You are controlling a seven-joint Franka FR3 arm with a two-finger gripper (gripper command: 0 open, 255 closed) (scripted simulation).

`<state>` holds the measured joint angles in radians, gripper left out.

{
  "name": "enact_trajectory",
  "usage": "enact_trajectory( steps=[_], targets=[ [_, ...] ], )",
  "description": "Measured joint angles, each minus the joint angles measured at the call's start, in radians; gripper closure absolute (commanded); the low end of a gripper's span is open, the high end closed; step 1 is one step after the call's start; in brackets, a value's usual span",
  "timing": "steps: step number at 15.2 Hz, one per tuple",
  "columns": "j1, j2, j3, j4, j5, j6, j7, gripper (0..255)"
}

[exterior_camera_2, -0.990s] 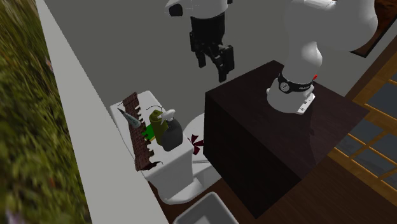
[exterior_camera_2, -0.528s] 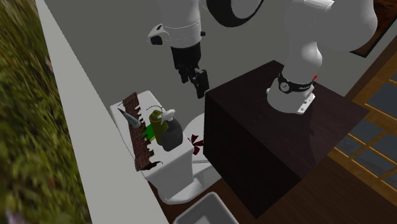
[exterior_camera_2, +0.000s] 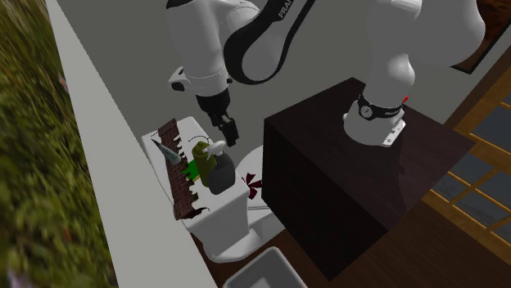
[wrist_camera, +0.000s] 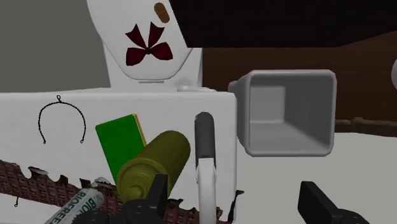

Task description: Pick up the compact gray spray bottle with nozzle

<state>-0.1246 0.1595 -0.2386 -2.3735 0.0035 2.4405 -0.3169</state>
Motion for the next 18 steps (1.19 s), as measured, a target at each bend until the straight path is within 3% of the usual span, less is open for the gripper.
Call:
enact_trajectory(
  steps=[2, 10, 11, 18],
  targets=[
    [-0.011, 0.081, 0.003, 0.049, 0.022, 0.035, -0.018, 0],
    [-0.027, 0.195, 0.020, 0.073, 0.058, 0.126, -0.041, 0],
    [-0.028, 0.199, 0.021, 0.072, 0.060, 0.131, -0.042, 255],
    [-0.029, 0.203, 0.022, 0.073, 0.061, 0.135, -0.043, 255]
  ],
)
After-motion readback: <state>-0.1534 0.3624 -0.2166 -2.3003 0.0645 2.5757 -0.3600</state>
